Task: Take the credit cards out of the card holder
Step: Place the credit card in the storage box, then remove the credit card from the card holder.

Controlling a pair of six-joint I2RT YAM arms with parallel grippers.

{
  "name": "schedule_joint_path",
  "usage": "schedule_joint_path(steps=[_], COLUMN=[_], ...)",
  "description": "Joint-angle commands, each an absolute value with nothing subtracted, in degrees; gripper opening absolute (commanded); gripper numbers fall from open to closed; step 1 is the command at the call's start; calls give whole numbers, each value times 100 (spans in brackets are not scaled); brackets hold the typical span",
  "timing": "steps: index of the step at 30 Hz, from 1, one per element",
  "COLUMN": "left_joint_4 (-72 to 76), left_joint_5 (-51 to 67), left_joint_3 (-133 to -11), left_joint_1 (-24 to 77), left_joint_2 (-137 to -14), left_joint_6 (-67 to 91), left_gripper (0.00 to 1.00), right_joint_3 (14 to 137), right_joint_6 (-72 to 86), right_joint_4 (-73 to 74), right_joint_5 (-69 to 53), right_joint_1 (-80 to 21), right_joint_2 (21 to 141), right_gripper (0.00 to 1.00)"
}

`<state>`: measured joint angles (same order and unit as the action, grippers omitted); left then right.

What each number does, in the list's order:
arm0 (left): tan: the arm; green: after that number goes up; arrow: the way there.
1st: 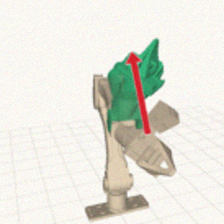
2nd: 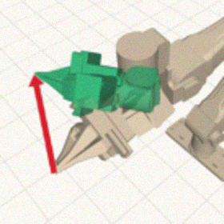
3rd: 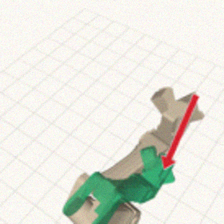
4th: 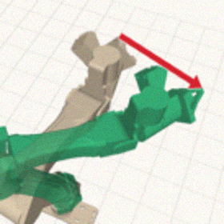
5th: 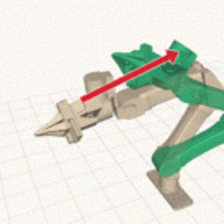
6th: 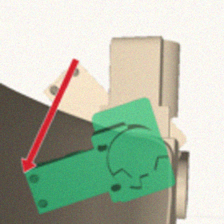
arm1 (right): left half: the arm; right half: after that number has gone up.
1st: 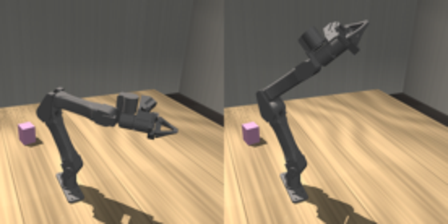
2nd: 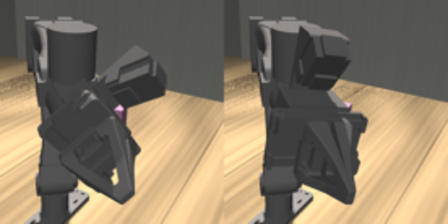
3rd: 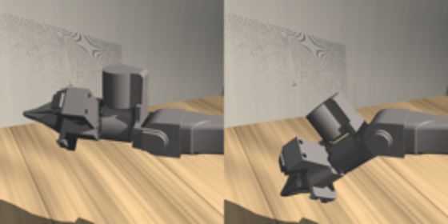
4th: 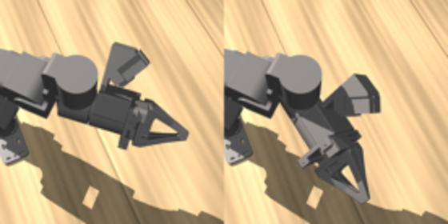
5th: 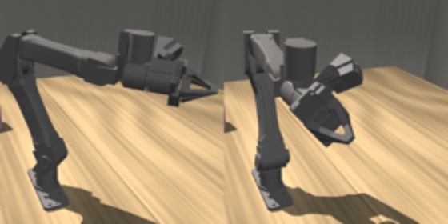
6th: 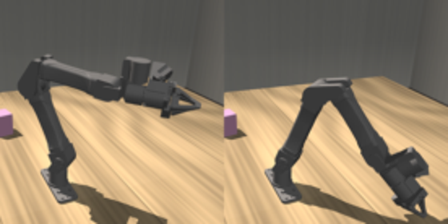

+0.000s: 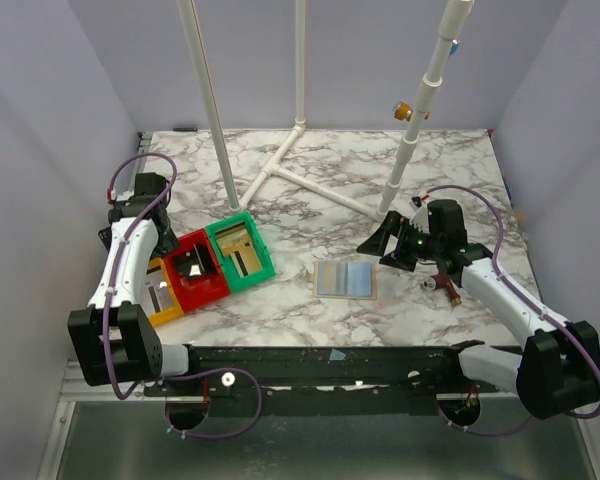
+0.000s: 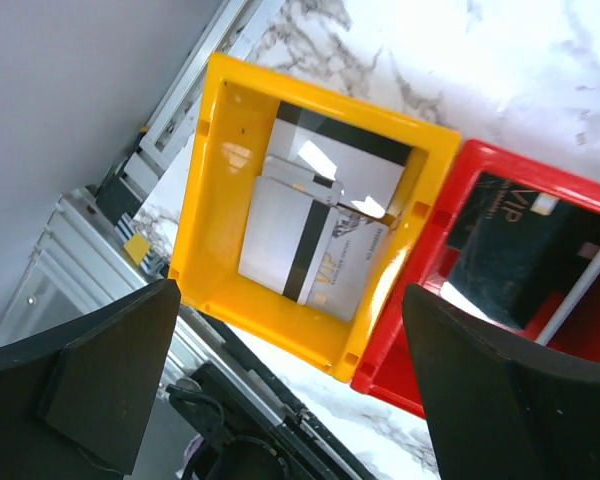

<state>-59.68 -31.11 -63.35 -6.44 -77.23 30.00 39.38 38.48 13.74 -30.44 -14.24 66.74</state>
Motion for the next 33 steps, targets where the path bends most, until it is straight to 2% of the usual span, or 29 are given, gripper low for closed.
schedule_joint_path(steps=[1,11,19,33], left_joint_4=[-6102,-5738,-4942,-3577], left_joint_5=[-2799,-1672,-205,1698], left_joint_3=[-6708,-7157,-6995,-6978], left_joint_1=[-517,768,1670,2980], left_joint_2=[-7359,-7031,-7004,-7773], left_joint_6=[2932,2992,3144,3544], left_gripper=[97,99,99,99], right_joint_3=[4122,4199,4175,4269], right_joint_6=[3779,3753,3879,4292], right_joint_4=[1521,1593,1630,1652], right_joint_5=[-2914,-2482,-2024,-1321], right_joint_1=[-1446,-1450,-1446,-1869], right_joint_2=[6695,6764,6729,6822], right_gripper=[100,100,100,100])
